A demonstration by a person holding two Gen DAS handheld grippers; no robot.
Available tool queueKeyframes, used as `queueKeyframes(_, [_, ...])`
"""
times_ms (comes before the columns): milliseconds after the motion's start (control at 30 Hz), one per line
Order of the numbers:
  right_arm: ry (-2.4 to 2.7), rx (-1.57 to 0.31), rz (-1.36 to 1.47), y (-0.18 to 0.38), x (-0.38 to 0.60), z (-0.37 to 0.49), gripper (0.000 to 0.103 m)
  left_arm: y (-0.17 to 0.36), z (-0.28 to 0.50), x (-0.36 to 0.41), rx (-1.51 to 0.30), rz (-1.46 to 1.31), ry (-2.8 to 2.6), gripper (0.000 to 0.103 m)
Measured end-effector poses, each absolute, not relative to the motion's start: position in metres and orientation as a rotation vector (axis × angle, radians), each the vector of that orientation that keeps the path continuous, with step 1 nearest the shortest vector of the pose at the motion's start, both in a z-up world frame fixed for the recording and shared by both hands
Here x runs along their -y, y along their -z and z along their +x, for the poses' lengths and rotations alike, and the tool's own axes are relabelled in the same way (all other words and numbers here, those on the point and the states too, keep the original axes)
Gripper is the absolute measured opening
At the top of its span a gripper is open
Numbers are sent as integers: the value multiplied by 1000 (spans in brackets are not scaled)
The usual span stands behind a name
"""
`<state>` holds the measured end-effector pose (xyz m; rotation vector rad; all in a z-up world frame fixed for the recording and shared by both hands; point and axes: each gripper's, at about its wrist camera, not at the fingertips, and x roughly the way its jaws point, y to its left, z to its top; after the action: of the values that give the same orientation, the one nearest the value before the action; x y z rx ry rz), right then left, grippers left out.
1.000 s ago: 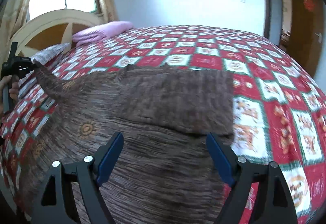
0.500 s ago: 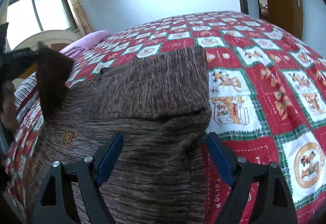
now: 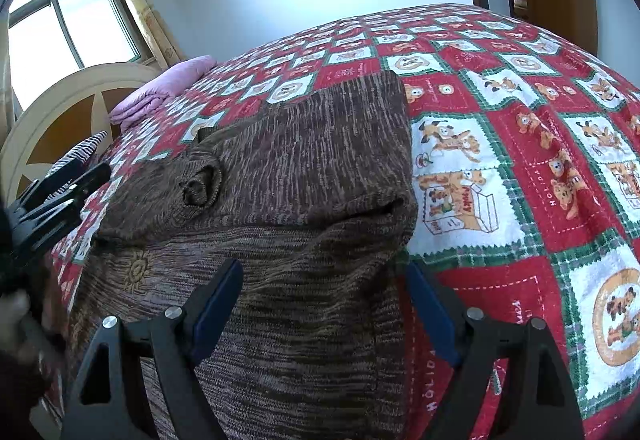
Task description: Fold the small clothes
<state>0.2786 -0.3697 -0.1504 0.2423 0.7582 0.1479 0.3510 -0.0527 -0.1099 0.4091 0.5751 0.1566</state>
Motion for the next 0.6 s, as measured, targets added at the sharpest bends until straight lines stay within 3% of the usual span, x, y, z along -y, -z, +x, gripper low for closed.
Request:
queueKeyframes(233, [-167,-744,62,118,324,277,84,158,386,-26,-816,307,-251,77])
queueKeyframes(467, [-243,-786,-124,94,219,337,84,166,375,-17,-787,299,-223,77])
queueKeyframes(600, [-247,-867,-203,117,178,381,84,166,375,-37,-794,199,-211,86])
